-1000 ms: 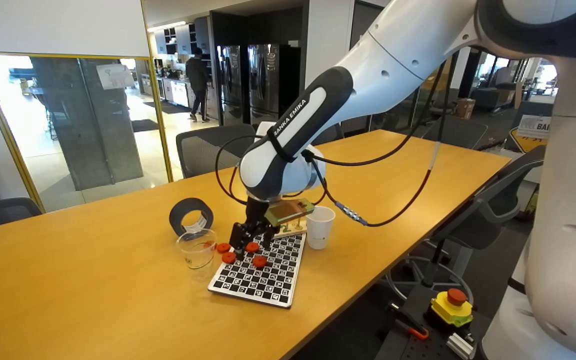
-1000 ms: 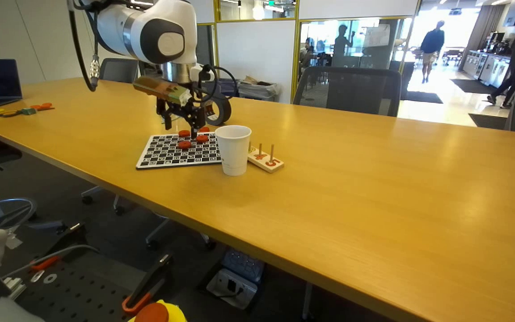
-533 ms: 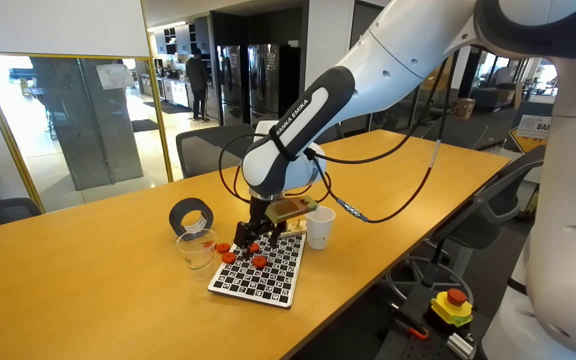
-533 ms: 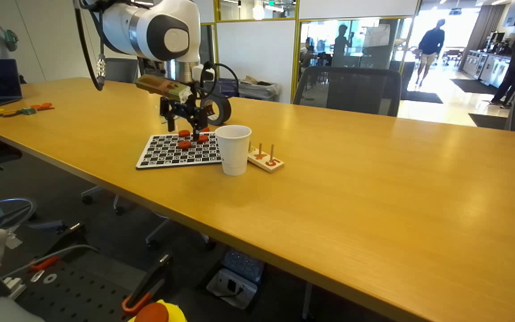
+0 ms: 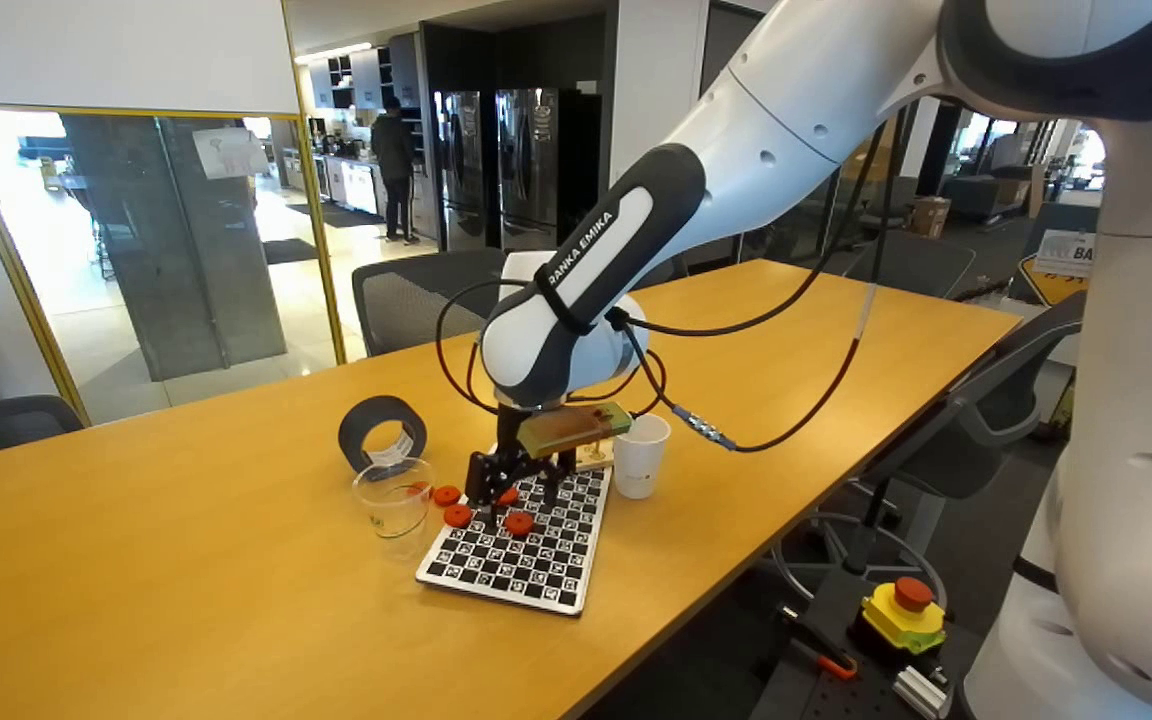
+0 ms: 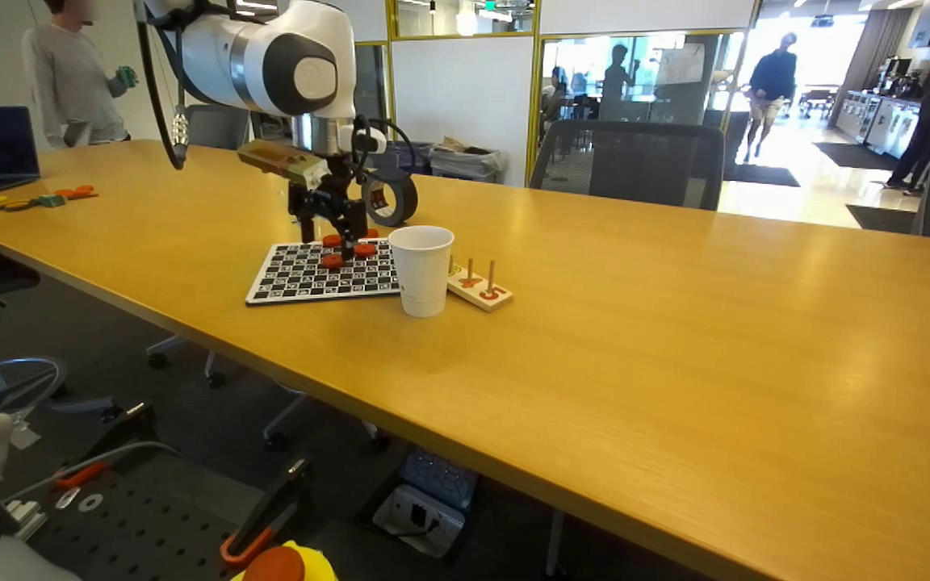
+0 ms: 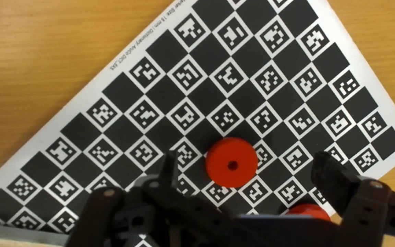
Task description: Put the blue block in the white cup and the orange blocks in the transparent cup
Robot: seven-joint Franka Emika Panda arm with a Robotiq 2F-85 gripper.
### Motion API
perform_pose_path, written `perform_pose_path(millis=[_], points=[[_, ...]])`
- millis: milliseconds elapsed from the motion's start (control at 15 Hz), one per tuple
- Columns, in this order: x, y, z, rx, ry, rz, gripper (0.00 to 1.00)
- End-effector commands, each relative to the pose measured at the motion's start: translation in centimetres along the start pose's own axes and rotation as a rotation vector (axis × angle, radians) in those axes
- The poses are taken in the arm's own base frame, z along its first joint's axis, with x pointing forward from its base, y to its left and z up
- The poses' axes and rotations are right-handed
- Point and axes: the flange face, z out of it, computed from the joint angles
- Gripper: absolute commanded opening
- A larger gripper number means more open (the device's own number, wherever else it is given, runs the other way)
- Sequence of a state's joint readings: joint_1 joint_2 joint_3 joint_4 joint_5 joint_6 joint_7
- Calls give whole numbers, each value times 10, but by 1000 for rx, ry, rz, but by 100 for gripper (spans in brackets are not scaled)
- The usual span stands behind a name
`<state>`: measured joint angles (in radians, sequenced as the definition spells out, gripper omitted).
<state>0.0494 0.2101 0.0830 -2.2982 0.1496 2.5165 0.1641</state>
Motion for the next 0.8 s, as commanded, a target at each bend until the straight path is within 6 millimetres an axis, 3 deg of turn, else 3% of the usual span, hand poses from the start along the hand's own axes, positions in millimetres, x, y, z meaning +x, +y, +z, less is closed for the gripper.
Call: perform_pose_path(millis=[0, 733], points=[[5, 0, 1, -20, 4, 57, 100], [11, 5, 10, -18, 18, 117, 100]])
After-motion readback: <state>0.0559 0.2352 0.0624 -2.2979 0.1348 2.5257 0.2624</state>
